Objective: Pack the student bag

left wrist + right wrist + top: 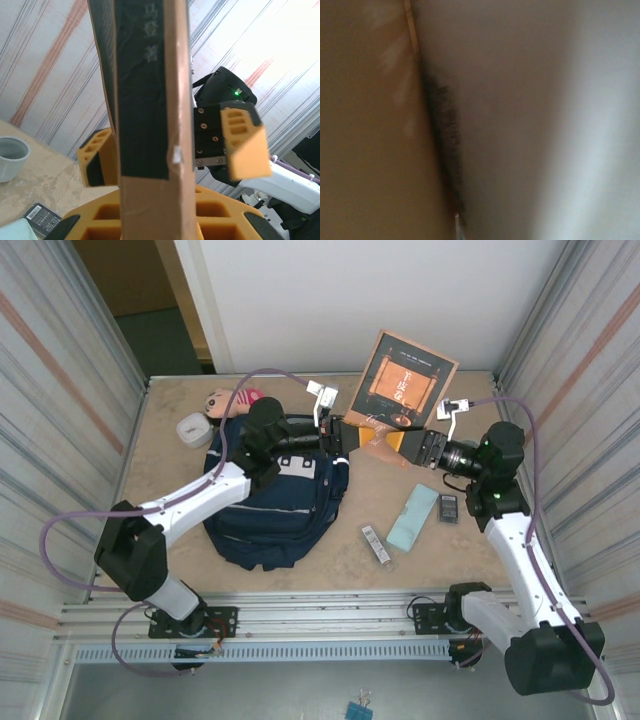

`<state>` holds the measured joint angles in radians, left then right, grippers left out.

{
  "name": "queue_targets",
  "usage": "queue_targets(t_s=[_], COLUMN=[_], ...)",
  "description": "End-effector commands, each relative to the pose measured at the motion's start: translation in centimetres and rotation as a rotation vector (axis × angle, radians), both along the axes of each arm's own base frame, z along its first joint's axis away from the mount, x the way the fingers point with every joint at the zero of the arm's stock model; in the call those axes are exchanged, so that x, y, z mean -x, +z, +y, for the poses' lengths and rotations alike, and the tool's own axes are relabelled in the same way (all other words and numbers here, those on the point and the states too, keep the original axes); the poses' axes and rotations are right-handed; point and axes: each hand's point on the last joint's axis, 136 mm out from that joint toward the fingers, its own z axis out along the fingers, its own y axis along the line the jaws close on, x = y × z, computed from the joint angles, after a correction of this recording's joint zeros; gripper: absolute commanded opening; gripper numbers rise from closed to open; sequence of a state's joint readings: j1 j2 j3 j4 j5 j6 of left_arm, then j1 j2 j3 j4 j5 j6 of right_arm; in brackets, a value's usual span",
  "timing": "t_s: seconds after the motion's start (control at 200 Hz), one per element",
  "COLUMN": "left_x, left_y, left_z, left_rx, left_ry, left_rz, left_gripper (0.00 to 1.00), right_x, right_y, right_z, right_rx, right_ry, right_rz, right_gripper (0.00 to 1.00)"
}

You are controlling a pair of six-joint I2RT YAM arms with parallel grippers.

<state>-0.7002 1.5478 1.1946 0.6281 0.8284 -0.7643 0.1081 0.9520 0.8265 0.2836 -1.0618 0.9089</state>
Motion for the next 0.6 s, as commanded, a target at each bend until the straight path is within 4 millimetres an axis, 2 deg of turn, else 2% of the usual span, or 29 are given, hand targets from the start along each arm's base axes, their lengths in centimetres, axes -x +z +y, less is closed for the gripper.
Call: queue_targets(t_s=[0.0, 0.155, 0.266, 0.471, 0.576, 0.596], left_x=[1.7, 1.3, 1.4, 1.4, 1.0, 0.9], left_y=[4.4, 3.7, 3.7, 3.5, 2.8, 2.7], left_z=[1.7, 1.8, 1.8, 1.8, 1.9, 2.0], left_rx=[0.085, 0.066, 0.061, 0.053, 0.029, 0.022], left_ry=[0.023, 0.052, 0.048, 0.047, 0.077, 0.088], left_rz=[-0.128, -0.121, -0.123, -0.123, -0.122, -0.124], left_gripper=[0.0, 0.0, 0.0, 0.02, 0.08, 0.1], right_x=[2.2, 2.6, 1.2, -0.1, -0.2, -0.1], right_y=[3.0, 4.8, 5.5, 6.7, 6.8, 6.8], right_z=[0.3, -0.1, -0.5, -0.8, -1.2, -1.3], right_rx=[-0.001, -0.008, -0.039, -0.09, -0.09, -0.086], right_ry=[0.048, 0.013, -0.063, -0.123, -0.161, -0.17], right_rz=[-0.112, -0.171, -0.155, -0.191, -0.232, -0.245], right_gripper=[0.98, 0.82, 0.66, 0.48, 0.28, 0.2])
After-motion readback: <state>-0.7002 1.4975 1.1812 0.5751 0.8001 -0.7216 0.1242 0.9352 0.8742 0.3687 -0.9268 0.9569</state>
